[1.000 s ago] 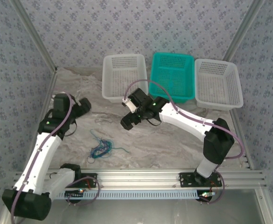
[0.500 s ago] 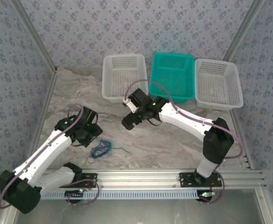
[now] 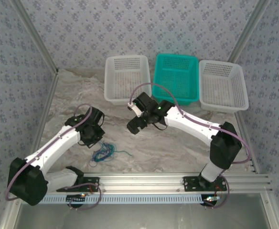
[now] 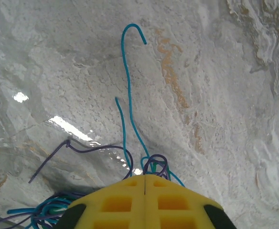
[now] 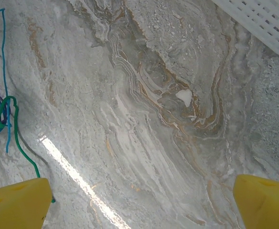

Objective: Untangle the cables

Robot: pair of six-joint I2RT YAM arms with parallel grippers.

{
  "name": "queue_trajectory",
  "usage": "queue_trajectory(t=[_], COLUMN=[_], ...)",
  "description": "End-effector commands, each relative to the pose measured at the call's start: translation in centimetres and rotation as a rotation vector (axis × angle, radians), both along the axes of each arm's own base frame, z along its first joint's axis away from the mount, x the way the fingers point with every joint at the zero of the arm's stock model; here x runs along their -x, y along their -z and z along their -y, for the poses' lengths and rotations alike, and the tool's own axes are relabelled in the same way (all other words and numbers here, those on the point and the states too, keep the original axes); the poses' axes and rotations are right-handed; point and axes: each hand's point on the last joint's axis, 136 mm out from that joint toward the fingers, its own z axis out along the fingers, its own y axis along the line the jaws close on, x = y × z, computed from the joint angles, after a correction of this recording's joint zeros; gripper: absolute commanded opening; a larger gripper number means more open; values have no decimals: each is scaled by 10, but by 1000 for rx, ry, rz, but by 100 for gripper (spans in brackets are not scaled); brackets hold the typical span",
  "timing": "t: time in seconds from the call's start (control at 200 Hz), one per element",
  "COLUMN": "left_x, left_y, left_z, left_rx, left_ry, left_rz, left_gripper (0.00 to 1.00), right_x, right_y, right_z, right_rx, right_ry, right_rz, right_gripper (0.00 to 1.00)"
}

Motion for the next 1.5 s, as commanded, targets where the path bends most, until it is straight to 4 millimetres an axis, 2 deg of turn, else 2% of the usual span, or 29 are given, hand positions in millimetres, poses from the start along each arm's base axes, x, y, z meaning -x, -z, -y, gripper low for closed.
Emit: queue_trajectory(t=[0.0,0.055,0.125,0.23,0.335,0.345,0.365,0.48,0.545,0.625,0.765,0.864,0.964,1.049,1.134,1.174,1.254,1.324,1.409,1.479,1.494], left_x=[-1,-6,-21,-50,-70,-71,-74,-88,-92,-94,-88,-82,-77,-72,-67,-65,-58,-51,-43,-37,-35], left_y=[-5,-18,-46,-96,-127,-129,-132,-155,-168,-187,-222,-243,-252,-257,-264,-270,-288,-314,-349,-380,-380], left_z=[0,5,18,50,70,72,74,87,92,94,95,95,91,92,90,87,80,73,62,52,50], left_rx=[11,34,97,243,321,325,331,364,380,391,408,419,399,409,422,418,394,367,322,285,269], left_ry=[19,38,80,158,208,212,220,271,301,341,367,380,394,406,409,410,419,439,453,453,456], left_rz=[-3,26,112,273,352,357,367,474,550,645,767,824,840,855,874,889,922,966,1035,1112,1106], left_gripper=[0,0,0,0,0,0,0,0,0,0,0,0,0,0,0,0,0,0,0,0,0], right_x=[-3,-5,-5,-10,-16,-15,-15,-22,-21,-21,-52,-82,-88,-78,-63,-55,-35,-24,-16,-9,-8], right_y=[-13,-18,-31,-64,-93,-86,-83,-89,-83,-72,-47,-33,-22,-3,21,32,56,78,108,123,125], right_z=[8,7,1,-20,-44,-44,-47,-68,-81,-97,-107,-92,-84,-87,-87,-84,-73,-55,-20,4,9], right_rx=[-12,-29,-97,-308,-538,-542,-566,-710,-762,-801,-730,-607,-570,-567,-543,-529,-479,-407,-296,-233,-223], right_ry=[39,52,45,43,51,58,66,70,42,-12,24,161,180,138,142,152,154,187,278,320,322], right_rz=[31,45,54,120,155,143,134,170,204,253,357,507,517,411,309,280,245,237,217,214,215], right_gripper=[100,100,100,100,100,100,100,100,100,100,100,100,98,80,52,42,39,38,39,39,39])
